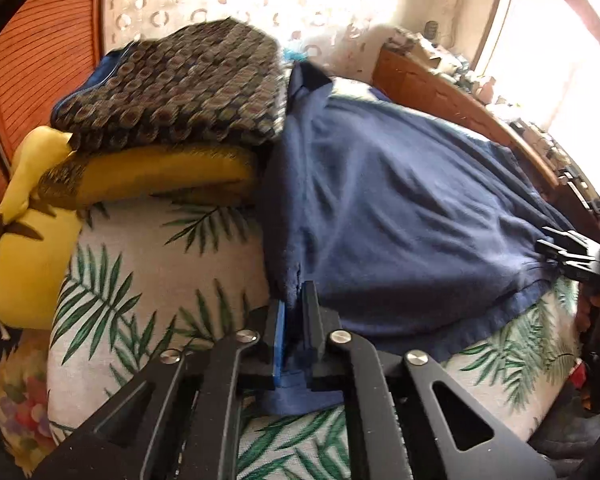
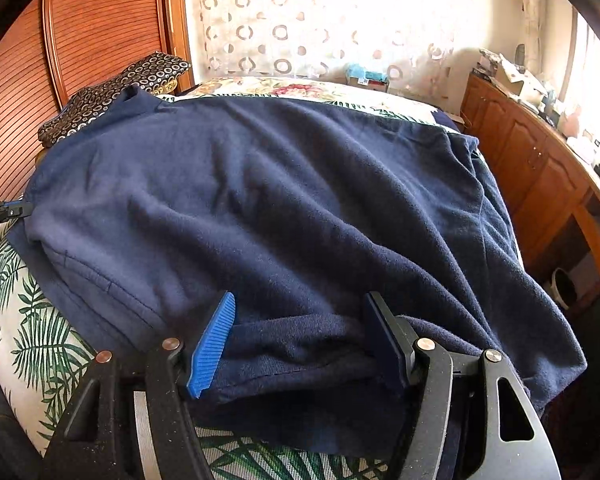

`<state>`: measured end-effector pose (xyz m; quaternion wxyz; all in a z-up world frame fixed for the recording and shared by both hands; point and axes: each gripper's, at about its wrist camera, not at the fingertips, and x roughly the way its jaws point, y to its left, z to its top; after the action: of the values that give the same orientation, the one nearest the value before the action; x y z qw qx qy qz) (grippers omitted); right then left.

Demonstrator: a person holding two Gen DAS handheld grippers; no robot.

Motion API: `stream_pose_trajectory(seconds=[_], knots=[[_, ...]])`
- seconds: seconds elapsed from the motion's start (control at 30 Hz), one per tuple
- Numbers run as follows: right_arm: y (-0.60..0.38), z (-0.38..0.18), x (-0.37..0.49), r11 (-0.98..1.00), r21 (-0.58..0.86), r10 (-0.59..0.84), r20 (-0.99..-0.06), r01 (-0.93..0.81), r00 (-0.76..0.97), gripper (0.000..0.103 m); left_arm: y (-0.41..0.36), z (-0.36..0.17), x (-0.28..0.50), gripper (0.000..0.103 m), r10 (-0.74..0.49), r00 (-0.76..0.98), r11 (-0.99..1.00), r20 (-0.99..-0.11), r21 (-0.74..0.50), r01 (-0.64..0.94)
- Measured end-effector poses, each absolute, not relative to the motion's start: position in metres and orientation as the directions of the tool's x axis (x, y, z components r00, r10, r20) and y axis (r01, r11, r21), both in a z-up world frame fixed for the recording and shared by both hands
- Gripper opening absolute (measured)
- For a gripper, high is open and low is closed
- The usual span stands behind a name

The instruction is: Fold small clothes

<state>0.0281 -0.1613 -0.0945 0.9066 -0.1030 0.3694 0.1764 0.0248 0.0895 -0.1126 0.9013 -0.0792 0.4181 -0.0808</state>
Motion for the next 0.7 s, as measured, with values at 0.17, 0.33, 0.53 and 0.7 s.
stream_pose_trajectory(seconds=[0.17,0.33,0.53,0.7], knots=[[-0.168,-0.095,0.026,0.915,-0.044,0.256,-0.705,-0.4,0.662,0.068,0.062,-0.066,0.019,0.006,-0.266,0.724,0.963,-0.636,-0.202,0.177],[-0.177,-0.091,0.027,0.918,-0.028,0.267,-0.695,-0.396,0.667,0.068,0.027,-0.019,0.032,0.006,-0.359,0.754,0.933,-0.55,-0.199,0.299],[-0.202,-0.062,0.019,0.934,-0.026,0.261,-0.632,-0.357,0.73,0.068,-0.025,0.014,0.064,0.006,-0.441,0.74,0.893,-0.507,-0.165,0.419],[-0.223,-0.042,0.013,0.948,-0.047,0.227,-0.593,-0.315,0.773,0.068,-0.067,0.026,0.083,0.006,-0.509,0.701,0.849,-0.499,-0.159,0.504]])
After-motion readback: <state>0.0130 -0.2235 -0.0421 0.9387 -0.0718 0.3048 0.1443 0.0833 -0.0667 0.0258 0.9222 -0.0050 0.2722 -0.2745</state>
